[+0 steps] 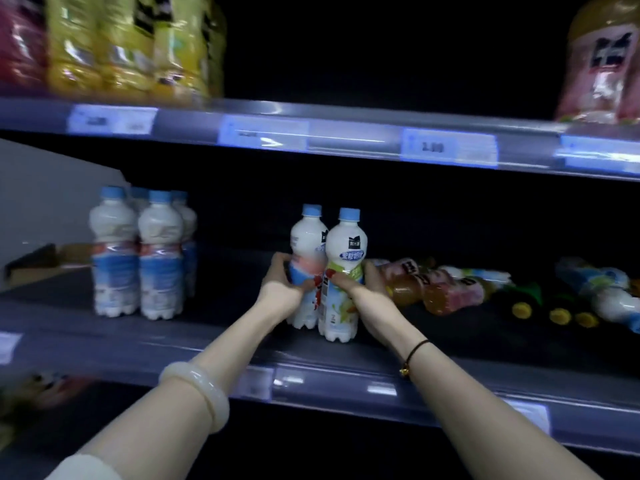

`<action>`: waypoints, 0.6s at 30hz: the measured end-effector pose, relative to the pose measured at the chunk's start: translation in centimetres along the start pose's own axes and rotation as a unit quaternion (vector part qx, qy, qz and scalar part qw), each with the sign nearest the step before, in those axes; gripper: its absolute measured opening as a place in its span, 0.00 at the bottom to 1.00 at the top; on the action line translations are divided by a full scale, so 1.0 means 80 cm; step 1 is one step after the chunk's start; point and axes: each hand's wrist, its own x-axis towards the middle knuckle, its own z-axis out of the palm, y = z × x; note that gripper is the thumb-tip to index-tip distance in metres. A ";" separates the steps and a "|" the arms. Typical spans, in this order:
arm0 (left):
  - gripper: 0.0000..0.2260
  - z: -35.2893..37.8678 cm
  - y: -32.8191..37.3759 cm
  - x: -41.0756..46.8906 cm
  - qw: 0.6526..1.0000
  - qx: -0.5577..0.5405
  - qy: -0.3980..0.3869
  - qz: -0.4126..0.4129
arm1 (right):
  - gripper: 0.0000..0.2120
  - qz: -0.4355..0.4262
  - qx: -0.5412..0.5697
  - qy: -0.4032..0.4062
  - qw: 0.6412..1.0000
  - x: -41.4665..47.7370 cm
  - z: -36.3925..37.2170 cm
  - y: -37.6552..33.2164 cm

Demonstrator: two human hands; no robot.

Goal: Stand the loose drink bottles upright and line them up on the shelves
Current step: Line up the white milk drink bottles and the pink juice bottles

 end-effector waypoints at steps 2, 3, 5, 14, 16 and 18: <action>0.19 -0.034 -0.006 0.007 0.999 0.042 0.015 0.006 | 0.19 0.009 0.014 -0.004 1.000 0.005 0.037 0.003; 0.20 -0.050 -0.010 0.010 0.998 0.064 0.024 0.008 | 0.18 0.009 0.013 -0.008 1.000 0.009 0.054 0.005; 0.19 -0.079 -0.021 0.021 0.993 0.107 0.038 0.016 | 0.15 0.006 -0.010 -0.008 1.000 0.015 0.083 0.005; 0.25 -0.130 -0.060 0.061 0.988 0.147 0.041 0.015 | 0.20 0.004 -0.084 0.060 0.995 0.036 0.168 0.010; 0.26 -0.135 -0.065 0.066 0.987 0.152 0.041 0.025 | 0.20 0.002 -0.086 0.073 0.994 0.041 0.176 0.010; 0.26 -0.141 -0.069 0.070 0.988 0.147 0.045 0.030 | 0.20 0.005 -0.094 0.077 0.993 0.046 0.184 0.011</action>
